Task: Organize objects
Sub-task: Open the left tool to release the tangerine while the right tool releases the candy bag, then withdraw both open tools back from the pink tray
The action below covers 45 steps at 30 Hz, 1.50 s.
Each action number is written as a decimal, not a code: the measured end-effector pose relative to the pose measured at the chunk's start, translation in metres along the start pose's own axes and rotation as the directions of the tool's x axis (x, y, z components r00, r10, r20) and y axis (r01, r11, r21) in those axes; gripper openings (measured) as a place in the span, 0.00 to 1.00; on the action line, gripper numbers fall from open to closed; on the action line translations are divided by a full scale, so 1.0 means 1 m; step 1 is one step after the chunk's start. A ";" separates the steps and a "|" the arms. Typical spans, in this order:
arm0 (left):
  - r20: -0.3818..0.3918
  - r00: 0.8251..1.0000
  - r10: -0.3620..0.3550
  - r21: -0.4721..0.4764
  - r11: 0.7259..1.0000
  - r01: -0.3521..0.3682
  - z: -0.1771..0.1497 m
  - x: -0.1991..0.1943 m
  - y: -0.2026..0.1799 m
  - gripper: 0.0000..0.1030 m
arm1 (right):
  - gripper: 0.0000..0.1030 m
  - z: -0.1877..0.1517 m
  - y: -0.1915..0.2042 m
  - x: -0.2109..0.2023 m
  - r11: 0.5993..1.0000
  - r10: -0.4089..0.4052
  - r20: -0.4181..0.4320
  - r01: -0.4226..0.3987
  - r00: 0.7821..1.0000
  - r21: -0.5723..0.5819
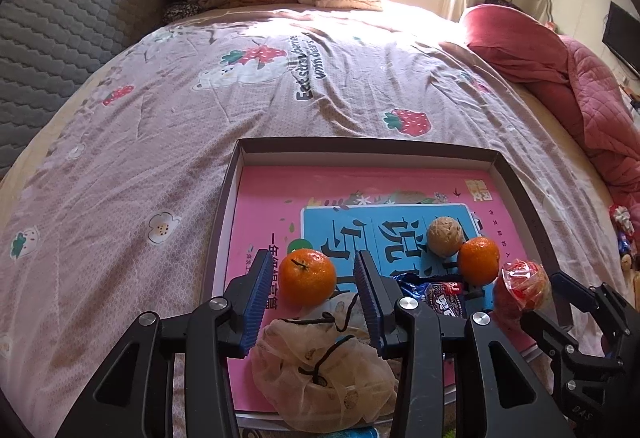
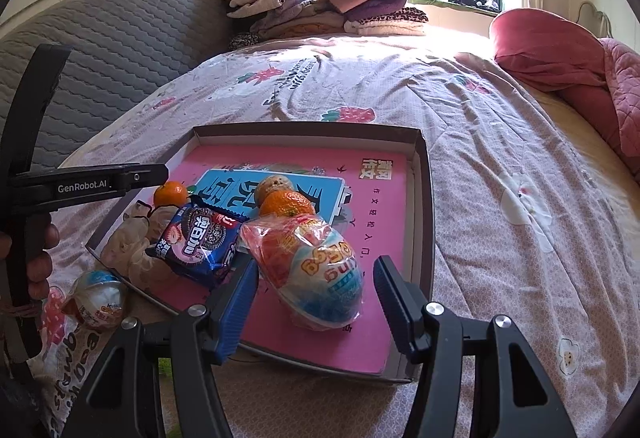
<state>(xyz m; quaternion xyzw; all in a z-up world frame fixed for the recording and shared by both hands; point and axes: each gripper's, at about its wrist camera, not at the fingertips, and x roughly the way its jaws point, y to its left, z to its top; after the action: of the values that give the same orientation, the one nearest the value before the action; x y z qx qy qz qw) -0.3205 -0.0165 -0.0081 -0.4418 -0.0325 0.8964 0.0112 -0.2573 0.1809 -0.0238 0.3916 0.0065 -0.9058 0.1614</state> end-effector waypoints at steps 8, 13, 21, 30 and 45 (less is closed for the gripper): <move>0.006 1.000 0.006 0.003 1.000 -0.006 -0.003 -0.006 -0.001 0.43 | 0.58 0.002 0.000 -0.005 1.000 0.003 0.018 -0.003 1.000 -0.001; 0.013 1.000 0.008 0.001 1.000 -0.008 -0.005 -0.011 0.000 0.45 | 0.58 0.004 0.001 -0.010 1.000 0.001 0.036 -0.001 0.999 -0.002; 0.024 1.000 0.006 -0.001 1.000 -0.006 -0.011 -0.023 -0.001 0.49 | 0.58 0.008 0.005 -0.021 1.000 0.010 0.064 -0.010 0.998 -0.006; 0.050 0.999 0.007 0.009 1.000 -0.007 -0.013 -0.041 -0.006 0.59 | 0.58 0.013 0.006 -0.032 1.000 0.017 0.091 -0.017 0.996 -0.004; 0.090 0.996 0.009 0.010 1.000 -0.010 -0.014 -0.071 -0.012 0.68 | 0.58 0.019 0.010 -0.059 0.999 0.036 0.149 -0.036 0.988 -0.001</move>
<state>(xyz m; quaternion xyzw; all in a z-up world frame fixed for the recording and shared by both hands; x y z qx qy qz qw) -0.2662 -0.0079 0.0409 -0.4009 -0.0263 0.9157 0.0078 -0.2303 0.1860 0.0325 0.3231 -0.0133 -0.9295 0.1773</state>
